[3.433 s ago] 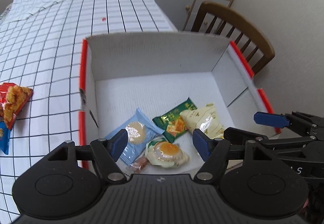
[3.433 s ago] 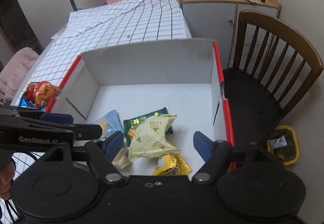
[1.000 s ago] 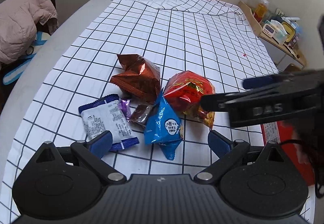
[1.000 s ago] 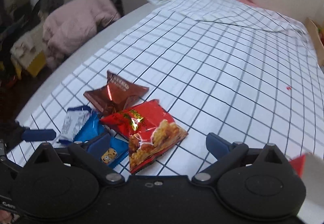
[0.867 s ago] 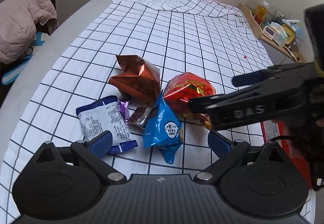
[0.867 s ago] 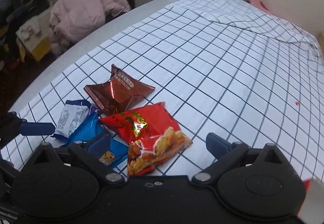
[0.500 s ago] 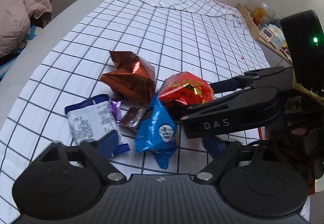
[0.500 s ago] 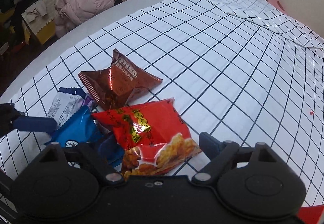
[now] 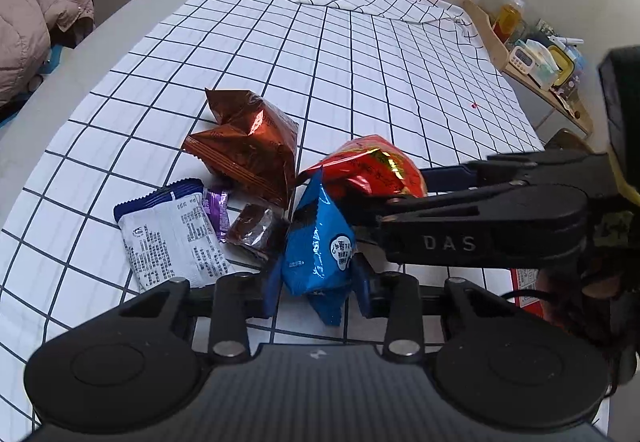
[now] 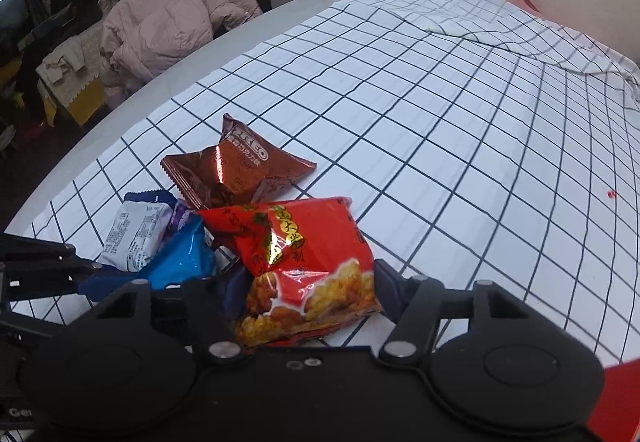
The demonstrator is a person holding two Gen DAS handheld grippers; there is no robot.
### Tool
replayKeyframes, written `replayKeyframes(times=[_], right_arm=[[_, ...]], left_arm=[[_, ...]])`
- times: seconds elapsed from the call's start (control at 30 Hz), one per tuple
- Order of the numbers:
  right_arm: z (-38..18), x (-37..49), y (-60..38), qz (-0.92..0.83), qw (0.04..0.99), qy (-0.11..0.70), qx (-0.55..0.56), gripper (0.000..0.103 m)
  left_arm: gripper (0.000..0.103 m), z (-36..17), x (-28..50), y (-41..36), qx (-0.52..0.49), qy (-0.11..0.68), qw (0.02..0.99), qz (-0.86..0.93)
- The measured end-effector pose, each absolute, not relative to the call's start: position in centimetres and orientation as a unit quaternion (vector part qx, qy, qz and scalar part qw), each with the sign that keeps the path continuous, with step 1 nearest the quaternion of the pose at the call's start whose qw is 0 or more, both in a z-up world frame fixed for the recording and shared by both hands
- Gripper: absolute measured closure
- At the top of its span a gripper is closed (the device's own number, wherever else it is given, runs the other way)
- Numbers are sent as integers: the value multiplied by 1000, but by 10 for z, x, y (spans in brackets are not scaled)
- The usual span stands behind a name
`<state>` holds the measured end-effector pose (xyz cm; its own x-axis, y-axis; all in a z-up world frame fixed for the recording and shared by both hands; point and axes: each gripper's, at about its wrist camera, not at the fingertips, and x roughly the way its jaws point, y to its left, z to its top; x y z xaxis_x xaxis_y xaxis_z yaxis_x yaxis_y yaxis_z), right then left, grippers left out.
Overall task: Organize snacks
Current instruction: 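Grasp the blue candy with the left tool while the right grasps the red chip bag, then carry both snacks over the red box and open both tools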
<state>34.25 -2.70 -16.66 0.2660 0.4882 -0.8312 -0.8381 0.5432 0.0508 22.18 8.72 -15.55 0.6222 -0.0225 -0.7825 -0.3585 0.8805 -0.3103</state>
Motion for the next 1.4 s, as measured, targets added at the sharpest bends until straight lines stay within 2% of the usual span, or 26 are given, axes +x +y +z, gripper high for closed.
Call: replayKeyframes(times=[0.4,1.03,1.4], right_arm=[[-135,321,-75,371,821,413,-133,41],[-63,241,-160,330,857,384,-91,41],[-37,230,-231,291,882,366,-59,41]], left_arm=[[77,-142,212,79,-224,431,870,81],[78,-71,166,35,-208,410,887,43],[78,-20,169,-32,-179,386,905,-8]])
